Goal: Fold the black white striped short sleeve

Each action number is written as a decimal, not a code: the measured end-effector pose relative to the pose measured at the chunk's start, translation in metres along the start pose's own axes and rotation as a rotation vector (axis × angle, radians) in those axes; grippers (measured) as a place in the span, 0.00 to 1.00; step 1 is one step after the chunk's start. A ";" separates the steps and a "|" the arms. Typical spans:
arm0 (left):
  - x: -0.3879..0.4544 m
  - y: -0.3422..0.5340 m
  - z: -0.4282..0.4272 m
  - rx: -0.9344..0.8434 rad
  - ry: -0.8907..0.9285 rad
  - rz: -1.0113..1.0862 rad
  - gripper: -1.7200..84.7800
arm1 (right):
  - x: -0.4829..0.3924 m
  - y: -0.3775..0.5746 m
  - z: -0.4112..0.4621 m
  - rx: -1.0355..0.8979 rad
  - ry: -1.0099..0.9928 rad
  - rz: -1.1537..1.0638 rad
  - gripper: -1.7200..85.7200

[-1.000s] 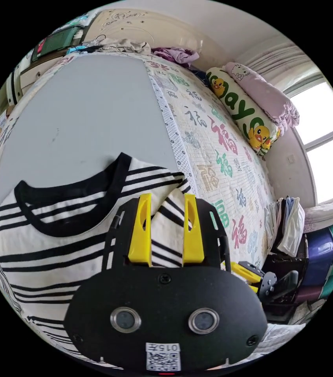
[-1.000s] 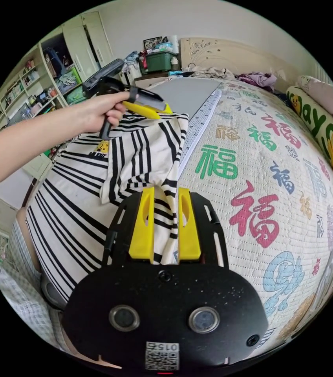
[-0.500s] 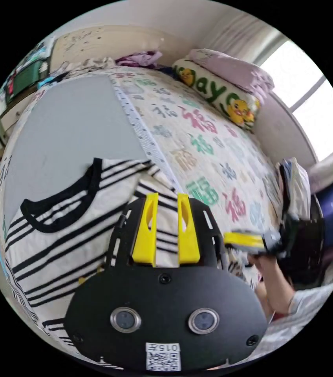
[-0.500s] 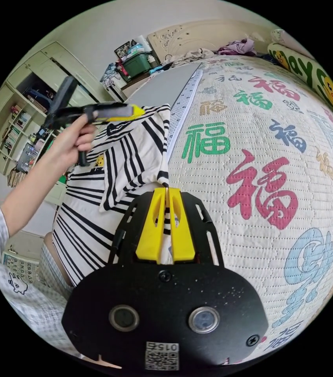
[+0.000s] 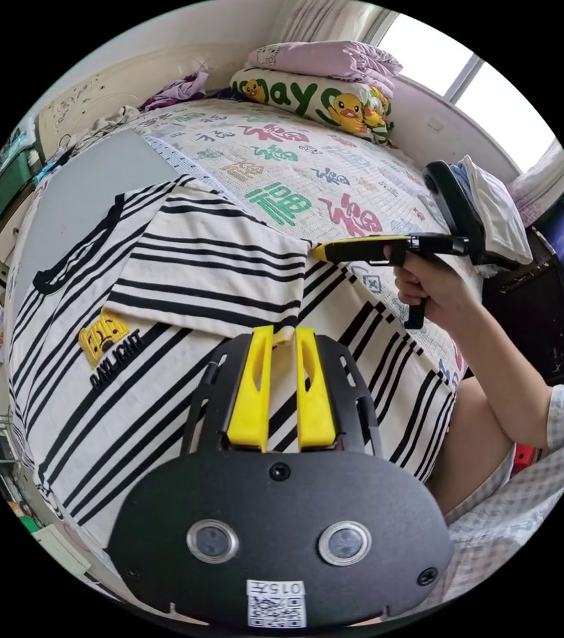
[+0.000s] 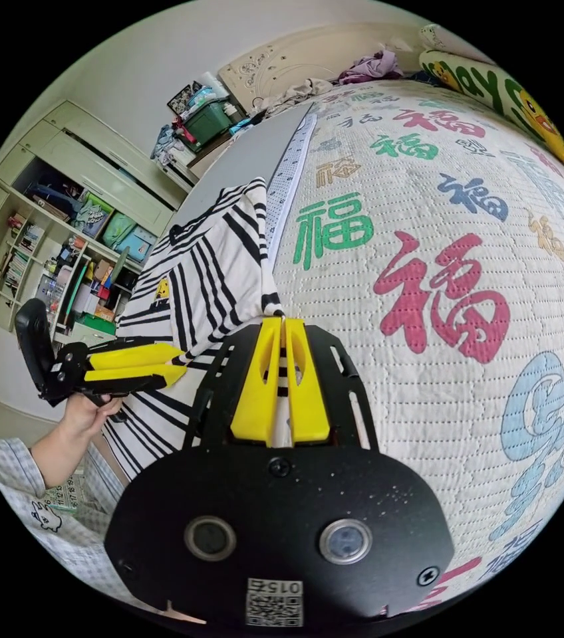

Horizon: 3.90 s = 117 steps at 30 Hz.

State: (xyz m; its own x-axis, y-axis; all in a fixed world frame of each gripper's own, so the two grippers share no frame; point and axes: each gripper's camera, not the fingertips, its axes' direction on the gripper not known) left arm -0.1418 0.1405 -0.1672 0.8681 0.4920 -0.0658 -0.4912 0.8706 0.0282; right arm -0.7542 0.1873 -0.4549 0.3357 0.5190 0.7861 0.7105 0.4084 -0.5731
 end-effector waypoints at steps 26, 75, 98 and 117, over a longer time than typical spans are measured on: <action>-0.215 0.530 -0.256 0.587 -0.069 -0.914 0.17 | -0.352 0.112 -0.274 0.145 0.139 -0.358 0.05; -0.361 0.495 -0.199 0.634 0.041 -0.860 0.01 | -1.023 -0.387 -0.234 -0.424 0.519 -0.935 0.05; -0.295 0.378 -0.174 0.391 -0.031 -0.245 0.10 | -0.618 -0.199 -0.457 -0.270 0.245 -0.527 0.11; -0.308 0.345 -0.146 0.216 -0.054 -0.275 0.03 | -0.551 -0.106 -0.347 -0.474 0.199 -0.606 0.04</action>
State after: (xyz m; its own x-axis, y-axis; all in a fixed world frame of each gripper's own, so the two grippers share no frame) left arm -0.5892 0.2884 -0.2829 0.9712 0.2333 -0.0478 -0.2169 0.9494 0.2270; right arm -0.8000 -0.4028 -0.7465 -0.1210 0.1461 0.9818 0.9774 0.1904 0.0921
